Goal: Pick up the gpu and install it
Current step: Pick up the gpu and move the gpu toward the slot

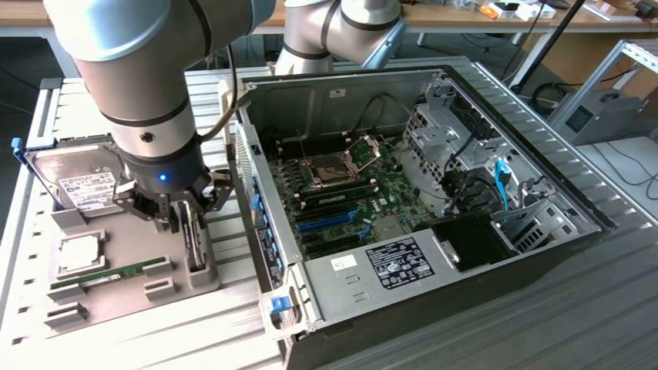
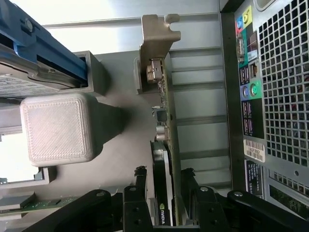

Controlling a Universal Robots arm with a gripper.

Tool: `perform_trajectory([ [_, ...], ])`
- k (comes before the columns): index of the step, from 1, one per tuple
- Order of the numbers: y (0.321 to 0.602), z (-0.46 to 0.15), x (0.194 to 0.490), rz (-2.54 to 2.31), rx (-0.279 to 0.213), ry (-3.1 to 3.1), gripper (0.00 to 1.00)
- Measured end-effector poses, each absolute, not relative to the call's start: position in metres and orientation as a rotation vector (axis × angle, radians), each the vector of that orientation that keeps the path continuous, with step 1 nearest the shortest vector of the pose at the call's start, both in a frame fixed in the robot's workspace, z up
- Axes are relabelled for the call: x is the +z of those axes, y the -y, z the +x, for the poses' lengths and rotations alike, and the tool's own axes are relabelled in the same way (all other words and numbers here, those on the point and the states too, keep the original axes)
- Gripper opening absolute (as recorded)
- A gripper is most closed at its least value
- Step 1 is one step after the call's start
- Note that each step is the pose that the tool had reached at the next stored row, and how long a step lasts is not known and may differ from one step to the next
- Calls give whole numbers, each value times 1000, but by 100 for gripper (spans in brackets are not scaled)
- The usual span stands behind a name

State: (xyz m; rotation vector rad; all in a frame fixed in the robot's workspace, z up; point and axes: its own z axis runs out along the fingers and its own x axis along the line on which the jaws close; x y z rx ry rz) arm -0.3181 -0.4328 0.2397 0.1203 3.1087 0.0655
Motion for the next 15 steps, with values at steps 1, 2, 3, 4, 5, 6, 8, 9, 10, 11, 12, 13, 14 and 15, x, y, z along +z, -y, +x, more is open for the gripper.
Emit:
perform_trajectory([
  [1,433,-318,239,121,65,-3109,42],
  [2,433,-318,238,121,65,-3109,42],
  [3,432,-318,238,121,65,-3109,42],
  [4,432,-319,238,122,65,-3109,42],
  [5,432,-319,238,122,65,-3109,42],
  [6,431,-319,238,122,66,-3108,42],
  [8,431,-319,238,121,65,-3109,42],
  [9,430,-319,238,122,65,-3109,42],
  [10,430,-319,238,121,65,-3109,42],
  [11,430,-319,238,121,65,-3109,42],
  [12,430,-319,238,122,65,-3109,42],
  [13,430,-319,238,122,65,-3109,42],
  [14,430,-319,238,122,65,-3109,42],
  [15,430,-319,238,122,65,-3109,42],
])
